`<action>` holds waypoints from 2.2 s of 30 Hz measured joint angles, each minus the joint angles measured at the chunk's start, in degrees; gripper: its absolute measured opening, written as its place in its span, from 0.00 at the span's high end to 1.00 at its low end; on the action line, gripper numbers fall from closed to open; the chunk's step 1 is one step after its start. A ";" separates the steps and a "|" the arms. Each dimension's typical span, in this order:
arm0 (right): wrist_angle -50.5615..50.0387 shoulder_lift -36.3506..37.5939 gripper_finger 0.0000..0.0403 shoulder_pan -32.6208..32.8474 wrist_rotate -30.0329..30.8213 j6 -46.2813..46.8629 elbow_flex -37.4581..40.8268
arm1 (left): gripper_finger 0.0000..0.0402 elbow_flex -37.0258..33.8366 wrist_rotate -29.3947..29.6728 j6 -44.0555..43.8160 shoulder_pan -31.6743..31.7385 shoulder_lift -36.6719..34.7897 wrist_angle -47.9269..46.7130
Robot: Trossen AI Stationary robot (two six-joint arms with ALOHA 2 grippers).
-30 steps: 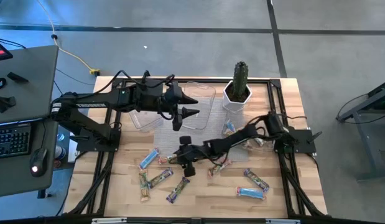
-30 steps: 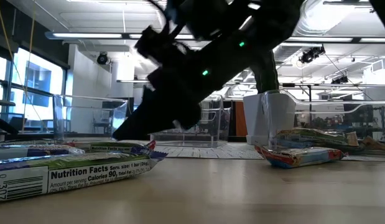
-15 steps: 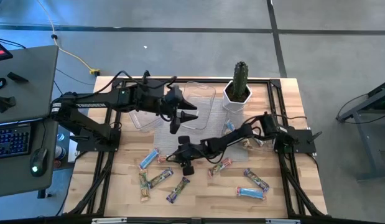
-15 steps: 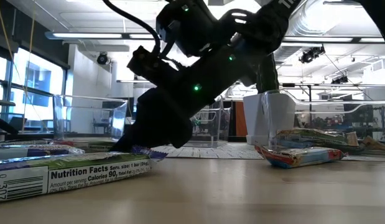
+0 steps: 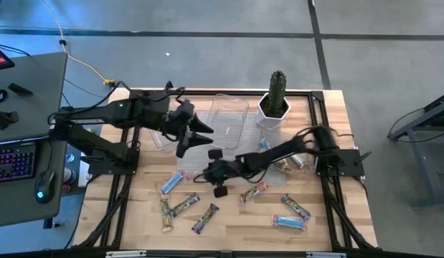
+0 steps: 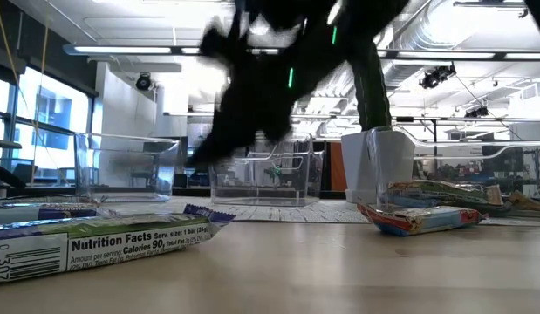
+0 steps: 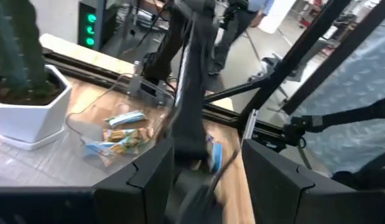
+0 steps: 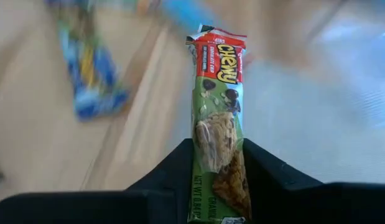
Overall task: Pick and place Granola Bars by type
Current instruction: Put the red granola bar into the middle transparent bin
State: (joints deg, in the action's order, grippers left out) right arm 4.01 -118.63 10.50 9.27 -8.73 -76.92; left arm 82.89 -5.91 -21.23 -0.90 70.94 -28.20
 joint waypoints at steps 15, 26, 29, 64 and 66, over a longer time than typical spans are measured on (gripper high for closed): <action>-25.52 27.39 0.75 -12.25 18.95 -0.25 3.52 | 0.54 0.00 9.18 -3.11 -8.34 -3.29 -0.46; -8.53 24.94 0.75 -26.77 0.94 0.24 17.19 | 0.54 -0.02 11.10 -3.14 -8.88 -3.29 -1.63; -8.31 24.24 0.75 -27.34 1.71 -0.17 18.52 | 0.54 -0.02 12.59 -3.07 -8.88 -3.29 -2.26; -32.03 20.00 0.63 -17.75 6.94 -13.65 4.77 | 0.54 -0.02 17.51 -2.60 -8.88 -3.23 -9.64; -40.72 20.01 0.63 -14.22 6.70 -13.17 1.87 | 0.54 -0.02 17.58 -2.60 -8.88 -3.24 -9.68</action>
State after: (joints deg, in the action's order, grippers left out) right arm -36.71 -98.62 -3.72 15.98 -21.90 -75.05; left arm 82.87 11.67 -23.83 -9.78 67.70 -37.88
